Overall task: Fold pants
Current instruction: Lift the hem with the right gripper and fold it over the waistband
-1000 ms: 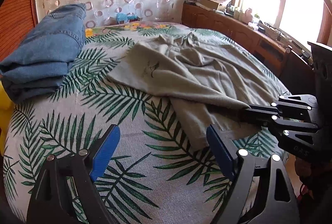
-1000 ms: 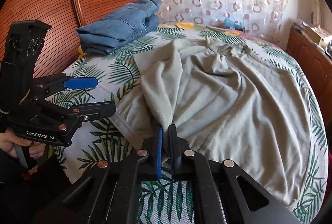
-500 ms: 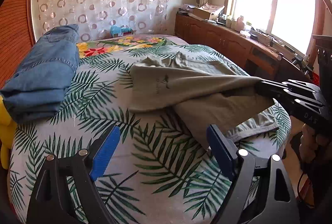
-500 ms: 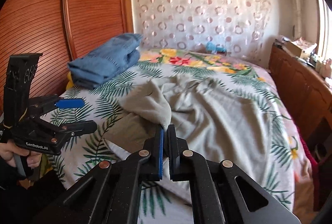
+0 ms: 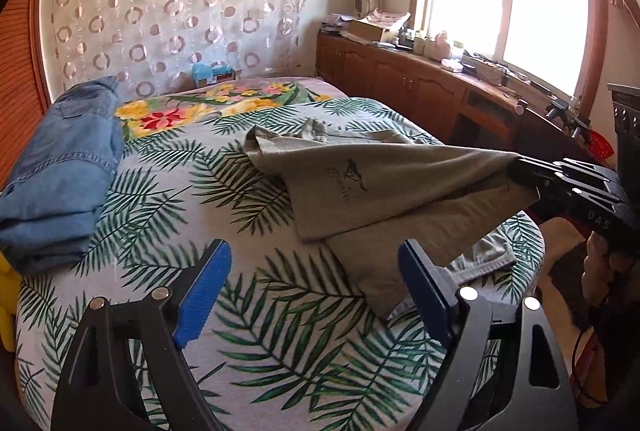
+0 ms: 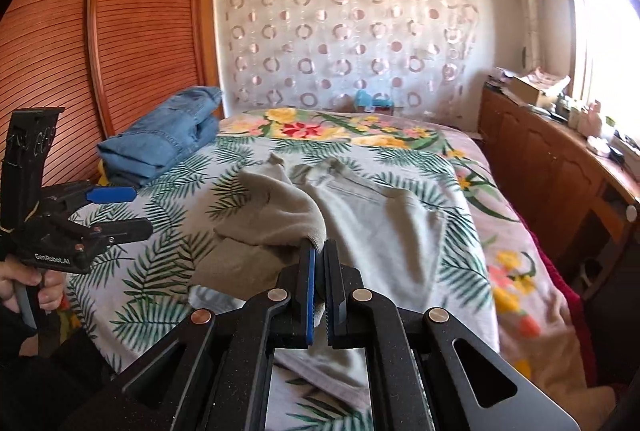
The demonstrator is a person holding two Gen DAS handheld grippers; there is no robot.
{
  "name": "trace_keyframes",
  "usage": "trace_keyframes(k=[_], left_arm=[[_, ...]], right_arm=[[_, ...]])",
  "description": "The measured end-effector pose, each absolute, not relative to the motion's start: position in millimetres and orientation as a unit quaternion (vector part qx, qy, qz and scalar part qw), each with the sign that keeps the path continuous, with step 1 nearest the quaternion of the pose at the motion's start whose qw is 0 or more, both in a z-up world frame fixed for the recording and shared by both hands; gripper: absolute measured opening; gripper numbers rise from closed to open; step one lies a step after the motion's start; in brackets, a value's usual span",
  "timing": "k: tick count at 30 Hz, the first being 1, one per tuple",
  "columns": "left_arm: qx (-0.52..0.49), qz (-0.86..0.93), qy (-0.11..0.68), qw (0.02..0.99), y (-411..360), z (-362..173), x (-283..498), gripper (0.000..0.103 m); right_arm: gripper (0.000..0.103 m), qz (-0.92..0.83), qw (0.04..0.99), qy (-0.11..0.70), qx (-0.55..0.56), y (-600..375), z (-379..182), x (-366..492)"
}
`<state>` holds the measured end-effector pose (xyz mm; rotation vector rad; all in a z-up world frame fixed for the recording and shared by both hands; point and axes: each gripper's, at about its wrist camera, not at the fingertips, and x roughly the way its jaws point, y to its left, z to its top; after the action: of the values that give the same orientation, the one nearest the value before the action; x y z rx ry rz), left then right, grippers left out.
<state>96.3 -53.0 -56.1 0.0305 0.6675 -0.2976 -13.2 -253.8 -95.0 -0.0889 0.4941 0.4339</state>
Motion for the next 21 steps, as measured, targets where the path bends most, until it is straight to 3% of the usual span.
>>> trace_keyframes(k=[21], left_arm=[[0.029,-0.156,0.345,0.925,-75.1,-72.0,107.5,0.086]], right_arm=[[0.003,0.172,0.932,0.316,-0.029,-251.4,-118.0,-28.3]])
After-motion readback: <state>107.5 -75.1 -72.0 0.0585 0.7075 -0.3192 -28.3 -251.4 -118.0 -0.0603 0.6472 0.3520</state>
